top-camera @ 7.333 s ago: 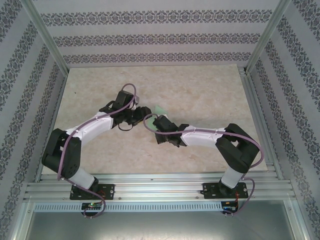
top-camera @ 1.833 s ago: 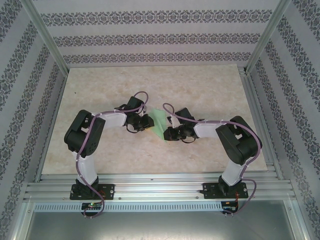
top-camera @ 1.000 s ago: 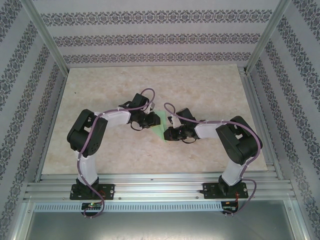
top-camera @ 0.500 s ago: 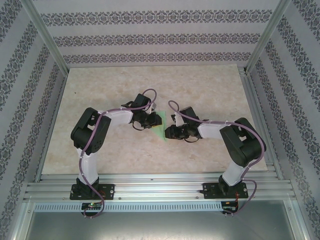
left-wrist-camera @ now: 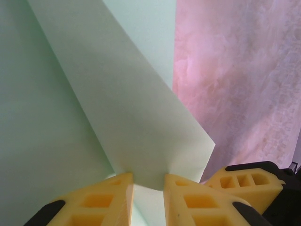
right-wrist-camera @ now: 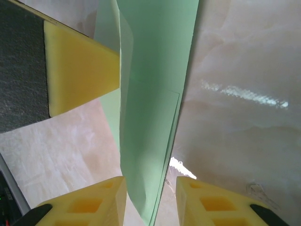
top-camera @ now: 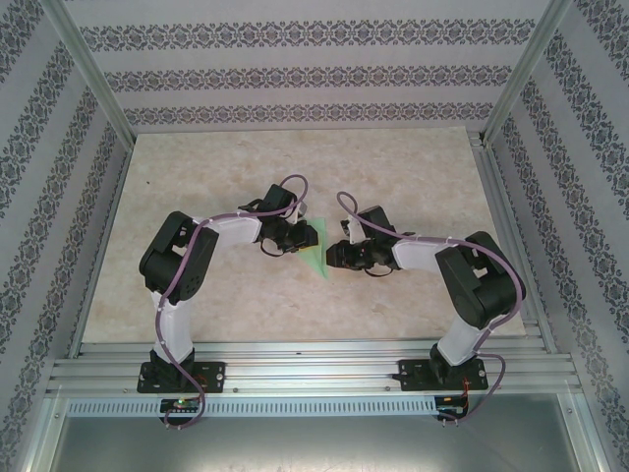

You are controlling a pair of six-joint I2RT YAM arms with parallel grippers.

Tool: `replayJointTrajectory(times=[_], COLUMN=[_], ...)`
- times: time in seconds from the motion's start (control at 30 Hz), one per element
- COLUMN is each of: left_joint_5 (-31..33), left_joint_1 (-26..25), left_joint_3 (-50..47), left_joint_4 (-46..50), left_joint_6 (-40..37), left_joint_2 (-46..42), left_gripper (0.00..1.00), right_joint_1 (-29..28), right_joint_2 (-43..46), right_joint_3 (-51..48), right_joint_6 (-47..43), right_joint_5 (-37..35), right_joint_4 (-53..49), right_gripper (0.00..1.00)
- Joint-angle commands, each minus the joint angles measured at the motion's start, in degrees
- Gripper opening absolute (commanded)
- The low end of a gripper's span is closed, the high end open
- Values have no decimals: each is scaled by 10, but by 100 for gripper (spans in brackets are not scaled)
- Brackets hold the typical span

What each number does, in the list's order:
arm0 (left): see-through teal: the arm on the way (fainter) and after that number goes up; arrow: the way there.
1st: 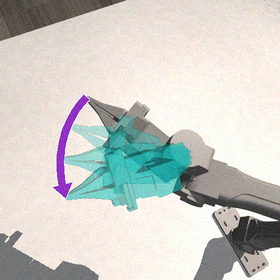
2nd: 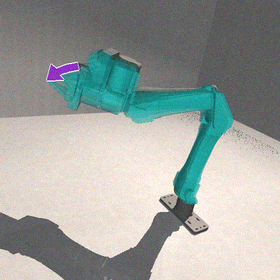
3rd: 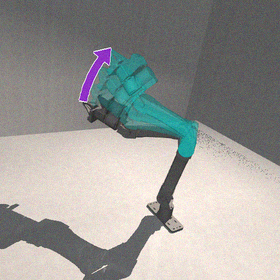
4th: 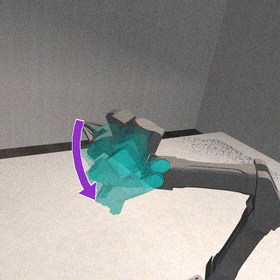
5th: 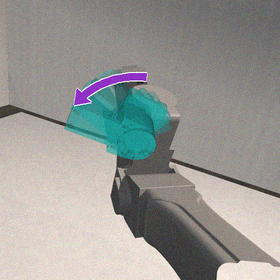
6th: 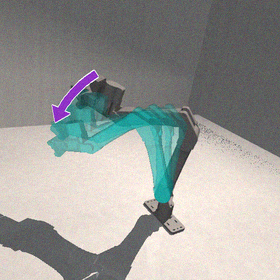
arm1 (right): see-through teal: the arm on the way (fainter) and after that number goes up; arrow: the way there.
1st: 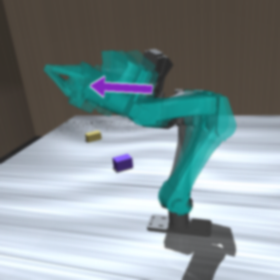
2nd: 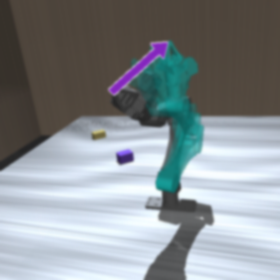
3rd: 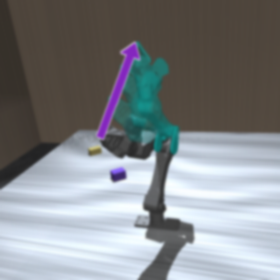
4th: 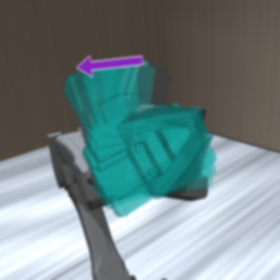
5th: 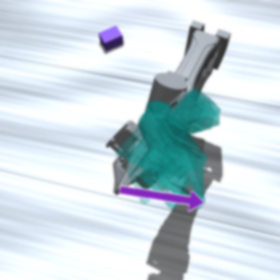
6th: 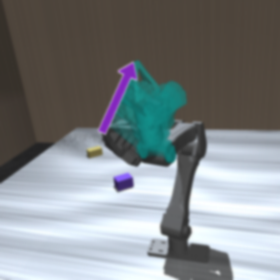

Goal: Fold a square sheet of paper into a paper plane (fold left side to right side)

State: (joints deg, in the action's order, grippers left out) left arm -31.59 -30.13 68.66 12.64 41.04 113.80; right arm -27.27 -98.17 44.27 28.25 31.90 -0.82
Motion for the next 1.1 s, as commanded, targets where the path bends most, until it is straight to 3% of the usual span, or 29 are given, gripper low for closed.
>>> replayJointTrajectory(times=[0.0, 0.4, 1.07], left_joint_5=[5, 8, 10], left_joint_1=[-4, -4, -5], left_joint_3=[12, 12, 12], left_joint_4=[-14, -8, -3], left_joint_6=[8, 9, 8], left_joint_2=[9, 8, 6], left_gripper=[25, 25, 25], right_joint_1=[1, 31, 43], right_joint_2=[-13, -56, -106], right_joint_3=[18, 69, 103], right_joint_6=[19, 77, 79], right_joint_5=[17, 54, 56], right_joint_4=[41, 97, 93], right_gripper=[33, 30, 24])
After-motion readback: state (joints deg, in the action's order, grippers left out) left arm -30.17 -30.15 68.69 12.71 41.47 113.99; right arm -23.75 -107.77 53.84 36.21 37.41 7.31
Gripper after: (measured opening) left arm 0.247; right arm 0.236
